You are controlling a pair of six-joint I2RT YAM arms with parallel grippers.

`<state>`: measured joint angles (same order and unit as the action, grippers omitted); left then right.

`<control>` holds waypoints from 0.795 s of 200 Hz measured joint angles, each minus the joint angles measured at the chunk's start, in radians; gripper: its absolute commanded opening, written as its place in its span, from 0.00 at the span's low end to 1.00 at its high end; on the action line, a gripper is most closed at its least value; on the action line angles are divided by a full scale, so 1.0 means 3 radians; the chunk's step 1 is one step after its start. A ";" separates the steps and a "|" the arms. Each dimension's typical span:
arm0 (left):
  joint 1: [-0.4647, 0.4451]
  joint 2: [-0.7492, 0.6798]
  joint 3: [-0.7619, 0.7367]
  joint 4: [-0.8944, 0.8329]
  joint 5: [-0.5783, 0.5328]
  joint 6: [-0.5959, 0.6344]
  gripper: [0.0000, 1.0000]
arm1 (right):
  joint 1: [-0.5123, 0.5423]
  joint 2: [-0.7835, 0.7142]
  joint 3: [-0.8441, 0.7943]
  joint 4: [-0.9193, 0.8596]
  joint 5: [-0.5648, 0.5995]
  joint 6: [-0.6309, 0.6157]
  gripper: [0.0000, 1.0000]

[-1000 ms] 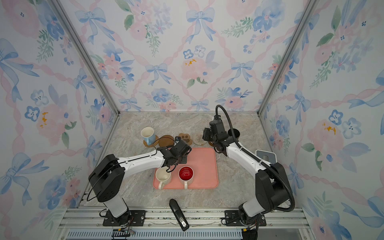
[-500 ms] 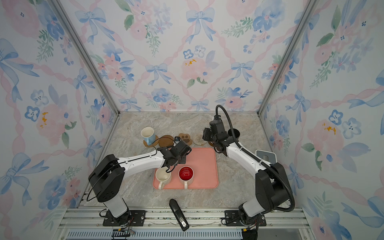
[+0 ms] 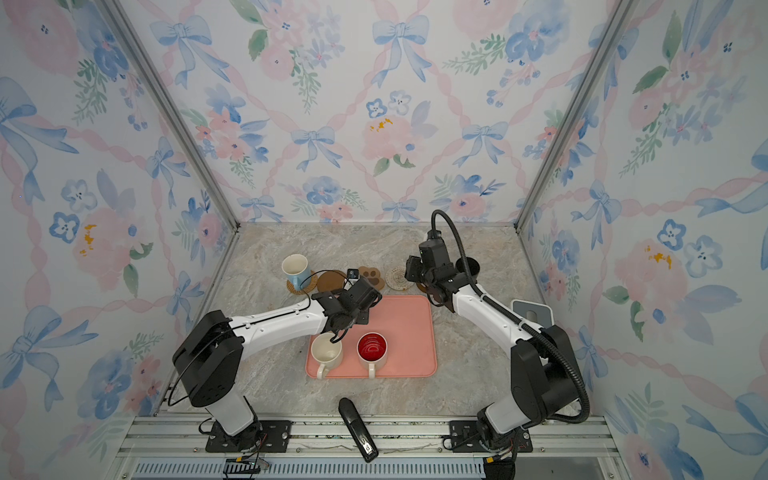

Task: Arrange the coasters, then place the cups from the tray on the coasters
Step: 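Lift the grey mug and carry it toward the round wooden coaster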

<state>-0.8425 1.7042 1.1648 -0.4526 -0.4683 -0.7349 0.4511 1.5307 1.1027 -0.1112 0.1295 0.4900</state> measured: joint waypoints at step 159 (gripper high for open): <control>0.0563 0.0001 0.0083 0.0086 0.0028 0.0290 0.00 | 0.0001 0.0000 0.0000 0.0010 -0.0048 0.0003 0.57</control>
<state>-0.6735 1.7046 1.1896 -0.4267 -0.4599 -0.6479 0.4515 1.5307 1.1027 -0.1081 0.1150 0.4908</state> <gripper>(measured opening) 0.103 0.572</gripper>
